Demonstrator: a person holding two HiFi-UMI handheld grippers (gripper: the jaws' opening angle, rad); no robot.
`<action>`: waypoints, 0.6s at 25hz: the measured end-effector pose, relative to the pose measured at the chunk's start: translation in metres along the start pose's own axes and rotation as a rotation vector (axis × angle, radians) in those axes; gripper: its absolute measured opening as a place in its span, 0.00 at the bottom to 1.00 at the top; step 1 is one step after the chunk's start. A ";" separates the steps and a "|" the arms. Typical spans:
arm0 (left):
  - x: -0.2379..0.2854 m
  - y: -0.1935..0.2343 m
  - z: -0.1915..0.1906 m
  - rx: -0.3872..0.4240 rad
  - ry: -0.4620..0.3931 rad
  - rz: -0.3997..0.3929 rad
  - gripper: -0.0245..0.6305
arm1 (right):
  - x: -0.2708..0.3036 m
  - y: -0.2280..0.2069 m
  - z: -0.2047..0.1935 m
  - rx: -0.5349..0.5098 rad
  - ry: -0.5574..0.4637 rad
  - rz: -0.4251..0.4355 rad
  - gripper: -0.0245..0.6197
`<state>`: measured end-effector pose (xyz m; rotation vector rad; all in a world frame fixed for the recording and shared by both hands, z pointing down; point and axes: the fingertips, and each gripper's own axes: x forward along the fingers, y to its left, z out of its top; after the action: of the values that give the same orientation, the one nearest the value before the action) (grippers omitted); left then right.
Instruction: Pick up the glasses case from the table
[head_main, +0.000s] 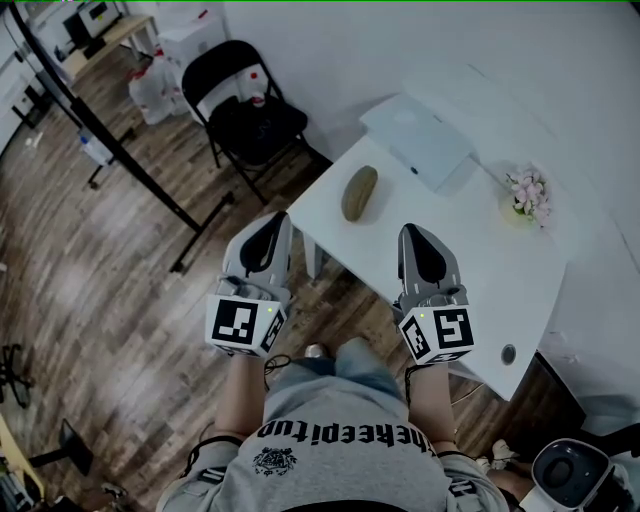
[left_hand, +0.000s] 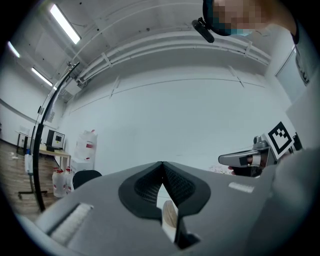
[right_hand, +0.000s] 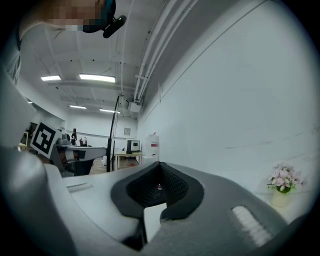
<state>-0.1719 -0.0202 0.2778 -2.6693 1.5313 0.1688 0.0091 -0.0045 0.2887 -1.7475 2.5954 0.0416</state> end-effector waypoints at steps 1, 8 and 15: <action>0.003 0.001 -0.002 -0.006 0.006 -0.003 0.07 | 0.002 -0.002 -0.001 0.000 0.005 -0.005 0.04; 0.022 0.010 -0.010 -0.014 0.034 -0.011 0.07 | 0.020 -0.013 -0.006 -0.002 0.027 -0.015 0.04; 0.055 0.017 -0.018 -0.005 0.039 -0.033 0.07 | 0.051 -0.030 -0.006 -0.002 0.035 -0.010 0.04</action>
<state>-0.1581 -0.0775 0.2887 -2.7155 1.4988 0.1200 0.0177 -0.0631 0.2928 -1.7772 2.6112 0.0138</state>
